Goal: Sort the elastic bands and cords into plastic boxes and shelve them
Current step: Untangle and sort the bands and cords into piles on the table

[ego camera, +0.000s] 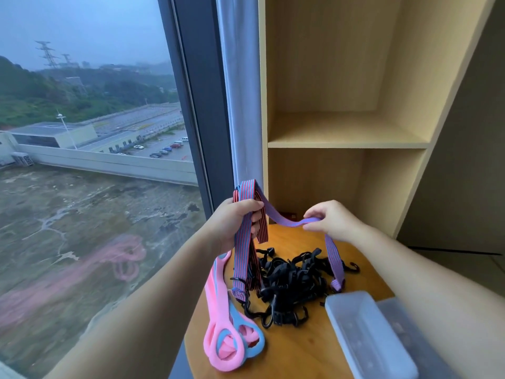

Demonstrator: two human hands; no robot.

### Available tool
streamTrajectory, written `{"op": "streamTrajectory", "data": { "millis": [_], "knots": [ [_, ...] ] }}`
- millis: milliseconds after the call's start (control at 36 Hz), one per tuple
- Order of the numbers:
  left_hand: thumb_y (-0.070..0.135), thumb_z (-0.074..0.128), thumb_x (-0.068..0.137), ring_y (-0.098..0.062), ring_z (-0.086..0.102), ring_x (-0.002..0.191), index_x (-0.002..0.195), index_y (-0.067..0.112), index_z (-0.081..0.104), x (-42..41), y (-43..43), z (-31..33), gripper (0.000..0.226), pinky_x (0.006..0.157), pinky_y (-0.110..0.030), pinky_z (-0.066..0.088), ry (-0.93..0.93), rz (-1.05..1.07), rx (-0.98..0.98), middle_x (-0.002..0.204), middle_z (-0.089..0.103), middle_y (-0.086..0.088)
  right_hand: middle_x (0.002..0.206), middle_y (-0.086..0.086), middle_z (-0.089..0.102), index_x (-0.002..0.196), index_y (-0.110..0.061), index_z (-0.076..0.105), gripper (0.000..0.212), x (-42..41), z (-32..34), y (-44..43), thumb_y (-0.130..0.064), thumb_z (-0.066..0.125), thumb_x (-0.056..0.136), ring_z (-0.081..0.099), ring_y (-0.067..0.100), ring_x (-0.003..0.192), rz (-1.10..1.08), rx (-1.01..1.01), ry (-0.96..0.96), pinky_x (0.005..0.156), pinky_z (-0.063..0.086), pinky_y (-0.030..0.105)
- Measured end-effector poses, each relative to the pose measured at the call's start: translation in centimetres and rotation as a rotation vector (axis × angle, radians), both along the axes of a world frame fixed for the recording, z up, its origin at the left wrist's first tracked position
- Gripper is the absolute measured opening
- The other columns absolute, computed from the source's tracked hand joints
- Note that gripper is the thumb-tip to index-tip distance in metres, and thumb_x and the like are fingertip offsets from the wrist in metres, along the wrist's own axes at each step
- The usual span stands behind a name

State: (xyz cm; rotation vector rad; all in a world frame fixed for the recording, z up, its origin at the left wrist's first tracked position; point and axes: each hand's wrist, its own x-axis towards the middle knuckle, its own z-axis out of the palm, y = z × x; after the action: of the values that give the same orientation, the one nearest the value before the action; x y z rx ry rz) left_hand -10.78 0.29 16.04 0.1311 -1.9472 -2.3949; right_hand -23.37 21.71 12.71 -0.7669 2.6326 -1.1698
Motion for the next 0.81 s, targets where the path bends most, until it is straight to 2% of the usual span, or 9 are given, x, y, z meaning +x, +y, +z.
{"op": "streamTrajectory", "data": {
  "millis": [111, 194, 278, 389, 444, 500, 583, 694, 806],
  "knots": [
    [0.013, 0.061, 0.076, -0.017, 0.036, 0.042, 0.065, 0.015, 0.050, 0.5, 0.3, 1.2, 0.016, 0.044, -0.025, 0.035, 0.042, -0.048, 0.007, 0.055, 0.038, -0.001, 0.096, -0.001, 0.072, 0.115, -0.010, 0.069, 0.035, -0.3, 2.3, 0.7, -0.010, 0.078, 0.081, 0.064, 0.002, 0.079, 0.010, -0.190, -0.146, 0.075, 0.046, 0.014],
    [0.011, 0.061, 0.076, -0.015, 0.034, 0.042, 0.066, 0.016, 0.047, 1.2, 0.1, 2.8, 0.017, 0.043, -0.023, 0.035, 0.073, -0.091, 0.031, 0.055, 0.036, 0.000, 0.096, 0.004, 0.071, 0.119, -0.004, 0.066, 0.038, -0.2, 3.8, 0.6, 0.002, 0.073, 0.082, 0.062, 0.008, 0.074, 0.008, -0.141, -0.103, 0.070, 0.047, 0.015],
    [0.010, 0.060, 0.078, -0.014, 0.033, 0.042, 0.061, 0.017, 0.049, 2.1, 0.1, 4.7, 0.021, 0.043, -0.023, 0.033, 0.122, -0.133, 0.028, 0.053, 0.036, 0.001, 0.077, 0.003, 0.068, 0.106, -0.010, 0.067, 0.032, -0.1, 4.6, 0.3, 0.004, 0.074, 0.079, 0.059, 0.011, 0.048, -0.134, -0.127, -0.010, 0.052, 0.049, 0.020],
    [0.014, 0.056, 0.081, -0.012, 0.035, 0.041, 0.068, 0.017, 0.045, 3.3, -0.2, 7.3, 0.017, 0.045, -0.023, 0.033, 0.207, -0.082, 0.073, 0.052, 0.036, 0.004, 0.065, 0.003, 0.072, 0.081, -0.015, 0.068, 0.006, -0.2, 4.3, 0.7, -0.013, 0.073, 0.085, 0.068, 0.018, 0.052, -0.201, 0.026, 0.024, 0.064, 0.059, 0.035],
    [0.015, 0.055, 0.084, -0.011, 0.035, 0.041, 0.068, 0.017, 0.042, 3.8, -0.8, 8.6, 0.020, 0.046, -0.023, 0.033, 0.247, -0.062, 0.082, 0.051, 0.036, 0.006, 0.063, 0.000, 0.072, 0.069, -0.017, 0.070, 0.021, -0.3, 3.5, 1.1, -0.023, 0.068, 0.089, 0.068, 0.019, 0.054, -0.216, 0.079, 0.031, 0.059, 0.057, 0.032],
    [0.017, 0.054, 0.083, -0.011, 0.035, 0.042, 0.063, 0.018, 0.046, 4.3, -1.5, 9.8, 0.022, 0.046, -0.023, 0.034, 0.280, -0.047, 0.078, 0.051, 0.036, 0.006, 0.056, -0.004, 0.067, 0.062, -0.014, 0.070, 0.033, -0.1, 2.8, 1.4, -0.031, 0.064, 0.090, 0.060, 0.016, 0.048, -0.229, 0.153, 0.085, 0.050, 0.044, 0.023],
    [0.019, 0.055, 0.082, -0.011, 0.034, 0.042, 0.065, 0.018, 0.049, 4.8, -2.2, 11.1, 0.018, 0.047, -0.024, 0.031, 0.292, -0.025, 0.056, 0.051, 0.037, 0.006, 0.054, -0.003, 0.051, 0.061, -0.012, 0.059, 0.036, 0.2, 1.9, 1.6, -0.032, 0.062, 0.091, 0.045, 0.016, 0.048, -0.225, 0.201, 0.102, 0.050, 0.034, 0.024],
    [0.017, 0.051, 0.088, -0.010, 0.035, 0.041, 0.067, 0.018, 0.047, 5.2, -2.6, 11.2, 0.022, 0.045, -0.023, 0.033, 0.258, -0.037, 0.005, 0.051, 0.038, 0.007, 0.076, -0.010, 0.071, 0.080, -0.017, 0.068, 0.024, 0.4, 1.8, 2.0, -0.011, 0.050, 0.095, 0.063, 0.010, 0.077, -0.112, 0.153, 0.029, 0.075, 0.049, 0.029],
    [0.016, 0.046, 0.092, -0.010, 0.033, 0.039, 0.062, 0.021, 0.045, 5.5, -2.8, 10.4, 0.030, 0.044, -0.023, 0.031, 0.140, -0.083, -0.009, 0.050, 0.036, 0.007, 0.061, -0.002, 0.063, 0.086, -0.013, 0.068, 0.019, 0.7, 2.9, 1.7, -0.012, 0.053, 0.096, 0.052, 0.011, 0.053, -0.045, -0.015, -0.008, 0.057, 0.042, 0.025]
  ]
}}
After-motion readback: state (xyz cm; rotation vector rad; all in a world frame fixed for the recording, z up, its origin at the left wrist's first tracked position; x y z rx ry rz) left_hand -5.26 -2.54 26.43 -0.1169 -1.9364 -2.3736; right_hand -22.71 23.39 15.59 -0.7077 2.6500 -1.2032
